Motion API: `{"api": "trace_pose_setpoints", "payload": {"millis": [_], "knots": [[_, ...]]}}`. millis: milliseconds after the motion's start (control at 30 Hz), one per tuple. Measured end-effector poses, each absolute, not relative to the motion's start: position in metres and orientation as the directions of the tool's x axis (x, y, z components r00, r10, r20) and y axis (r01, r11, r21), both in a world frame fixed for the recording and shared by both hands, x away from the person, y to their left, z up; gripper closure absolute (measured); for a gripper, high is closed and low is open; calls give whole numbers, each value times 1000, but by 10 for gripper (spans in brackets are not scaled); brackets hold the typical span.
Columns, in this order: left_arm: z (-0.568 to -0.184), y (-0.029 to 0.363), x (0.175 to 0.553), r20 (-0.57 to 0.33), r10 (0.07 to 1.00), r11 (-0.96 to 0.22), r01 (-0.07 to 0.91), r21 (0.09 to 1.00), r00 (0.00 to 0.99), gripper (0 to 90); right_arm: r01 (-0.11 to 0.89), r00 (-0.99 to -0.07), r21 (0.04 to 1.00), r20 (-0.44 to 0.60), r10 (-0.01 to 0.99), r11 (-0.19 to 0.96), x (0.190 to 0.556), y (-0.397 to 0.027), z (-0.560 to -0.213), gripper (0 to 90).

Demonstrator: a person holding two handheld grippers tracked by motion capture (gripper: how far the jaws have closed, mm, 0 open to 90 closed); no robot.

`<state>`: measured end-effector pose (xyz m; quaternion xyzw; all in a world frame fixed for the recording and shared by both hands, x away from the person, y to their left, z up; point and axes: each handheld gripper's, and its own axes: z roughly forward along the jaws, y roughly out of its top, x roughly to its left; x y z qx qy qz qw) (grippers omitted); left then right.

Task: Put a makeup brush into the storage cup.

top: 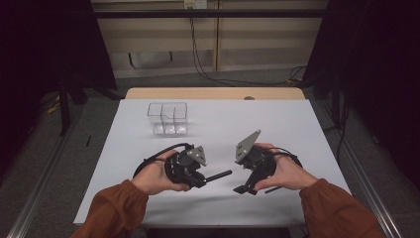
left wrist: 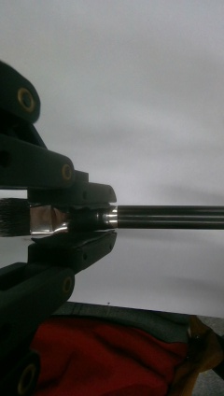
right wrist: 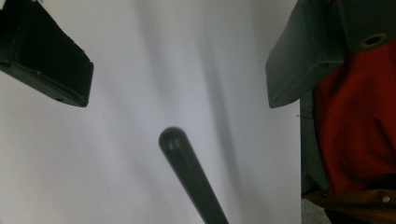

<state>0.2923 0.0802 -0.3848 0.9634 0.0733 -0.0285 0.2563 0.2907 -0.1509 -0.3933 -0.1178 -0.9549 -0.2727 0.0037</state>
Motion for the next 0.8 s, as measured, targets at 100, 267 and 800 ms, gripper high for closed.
{"api": "trace_pose_setpoints", "payload": {"millis": [100,267,800], "knots": [[-386,78,292,-95,128,-864,158,478,987,766,227,-973,480,77,218,848,293,-147,-393,104],[-387,77,293,-86,133,-867,158,472,987,766,216,-976,424,98,193,879,298,-138,-394,210],[-393,70,292,-102,120,-877,153,456,988,766,168,-983,365,132,128,916,307,-121,-397,461]]}}
